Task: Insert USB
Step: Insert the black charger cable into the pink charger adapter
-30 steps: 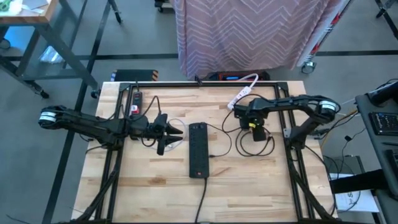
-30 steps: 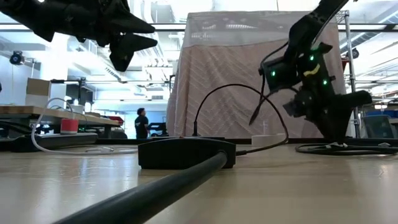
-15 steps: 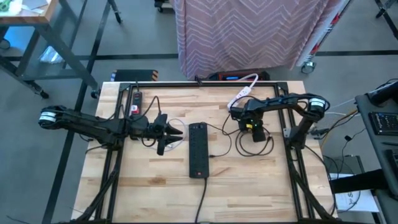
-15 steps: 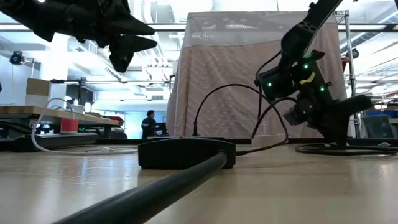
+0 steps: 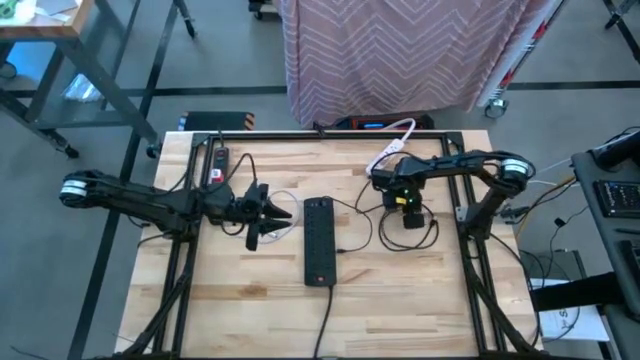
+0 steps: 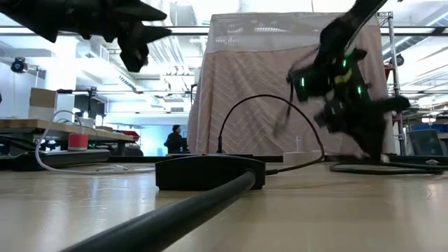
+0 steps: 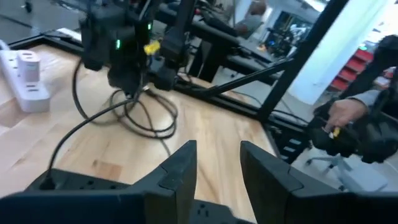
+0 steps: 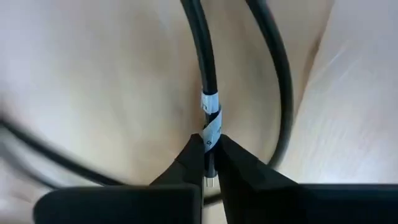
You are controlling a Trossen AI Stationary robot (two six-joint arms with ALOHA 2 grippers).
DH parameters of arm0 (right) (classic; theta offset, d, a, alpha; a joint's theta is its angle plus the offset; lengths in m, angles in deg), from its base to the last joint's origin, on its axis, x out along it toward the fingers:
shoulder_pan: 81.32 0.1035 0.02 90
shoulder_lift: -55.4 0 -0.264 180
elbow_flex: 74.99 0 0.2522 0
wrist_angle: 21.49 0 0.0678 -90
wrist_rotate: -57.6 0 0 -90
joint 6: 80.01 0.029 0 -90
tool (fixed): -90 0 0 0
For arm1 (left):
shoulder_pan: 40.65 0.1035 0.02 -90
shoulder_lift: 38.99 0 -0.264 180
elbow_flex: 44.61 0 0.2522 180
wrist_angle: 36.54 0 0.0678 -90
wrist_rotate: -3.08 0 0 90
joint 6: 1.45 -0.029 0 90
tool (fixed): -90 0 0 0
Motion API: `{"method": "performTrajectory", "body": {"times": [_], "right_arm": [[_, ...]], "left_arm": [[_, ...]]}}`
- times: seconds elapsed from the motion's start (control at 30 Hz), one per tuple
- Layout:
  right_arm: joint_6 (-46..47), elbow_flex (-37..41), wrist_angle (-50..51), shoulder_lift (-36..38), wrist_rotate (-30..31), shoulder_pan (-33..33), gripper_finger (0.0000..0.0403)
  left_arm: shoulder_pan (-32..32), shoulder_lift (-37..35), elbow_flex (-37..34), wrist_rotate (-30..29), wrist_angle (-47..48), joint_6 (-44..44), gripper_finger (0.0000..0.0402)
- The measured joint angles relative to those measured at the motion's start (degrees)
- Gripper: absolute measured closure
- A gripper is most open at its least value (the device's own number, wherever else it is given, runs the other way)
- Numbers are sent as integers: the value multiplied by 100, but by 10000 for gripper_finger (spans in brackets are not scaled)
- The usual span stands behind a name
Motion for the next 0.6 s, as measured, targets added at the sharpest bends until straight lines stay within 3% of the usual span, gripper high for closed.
{"method": "performTrajectory", "body": {"times": [0.2,0.37,0.47,0.6], "right_arm": [[466,0,-523,1474,-56,-102,394],[1431,-4,-1471,2331,-370,-405,395],[2198,-7,-2092,2661,-794,-624,395],[3976,-7,-2846,2848,-835,-835,396]], "left_arm": [[-161,-98,0,-2,-9,-249,302],[-159,-45,0,-7,-31,-328,307],[-159,-4,0,-7,-36,-328,308],[-157,74,2,-39,-5,-326,303]]}}
